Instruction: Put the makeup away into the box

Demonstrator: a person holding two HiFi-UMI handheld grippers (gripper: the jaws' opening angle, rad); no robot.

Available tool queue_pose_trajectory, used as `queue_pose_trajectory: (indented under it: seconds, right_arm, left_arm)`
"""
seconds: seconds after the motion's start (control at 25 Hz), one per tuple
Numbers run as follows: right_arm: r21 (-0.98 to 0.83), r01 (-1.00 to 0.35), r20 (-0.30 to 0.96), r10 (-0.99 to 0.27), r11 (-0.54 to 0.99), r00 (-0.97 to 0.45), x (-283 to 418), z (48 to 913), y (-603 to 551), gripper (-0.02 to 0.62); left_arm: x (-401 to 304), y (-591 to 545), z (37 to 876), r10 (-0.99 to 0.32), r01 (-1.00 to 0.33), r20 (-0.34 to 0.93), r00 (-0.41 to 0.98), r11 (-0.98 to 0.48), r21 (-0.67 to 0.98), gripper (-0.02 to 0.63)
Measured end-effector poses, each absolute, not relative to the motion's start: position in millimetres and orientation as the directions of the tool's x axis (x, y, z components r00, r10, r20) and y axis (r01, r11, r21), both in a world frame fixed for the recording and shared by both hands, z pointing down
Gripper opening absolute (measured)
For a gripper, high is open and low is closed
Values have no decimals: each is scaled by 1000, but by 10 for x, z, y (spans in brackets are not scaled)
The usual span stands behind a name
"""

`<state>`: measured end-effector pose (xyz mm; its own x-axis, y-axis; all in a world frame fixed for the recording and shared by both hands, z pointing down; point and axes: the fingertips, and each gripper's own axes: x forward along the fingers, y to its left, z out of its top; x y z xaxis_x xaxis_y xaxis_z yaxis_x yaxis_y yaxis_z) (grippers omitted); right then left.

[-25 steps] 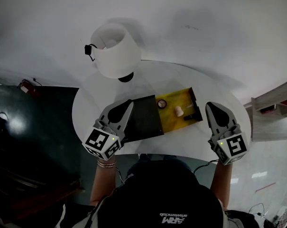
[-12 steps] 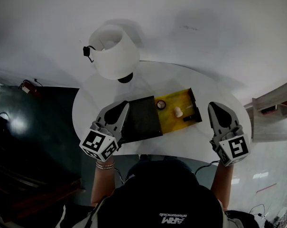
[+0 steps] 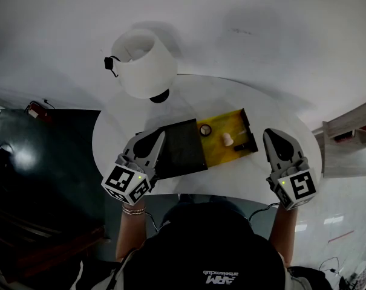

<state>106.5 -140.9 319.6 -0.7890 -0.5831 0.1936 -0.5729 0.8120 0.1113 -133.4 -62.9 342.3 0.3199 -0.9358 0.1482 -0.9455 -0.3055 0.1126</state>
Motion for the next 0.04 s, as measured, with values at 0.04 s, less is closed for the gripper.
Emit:
queue_pose_trajectory:
  seconds: [0.04]
  right_arm:
    - [111, -571, 195, -582, 813, -790, 1057, 3203, -1405, 18]
  left_arm:
    - [-1336, -628, 3431, -935, -945, 151, 321, -306, 113, 21]
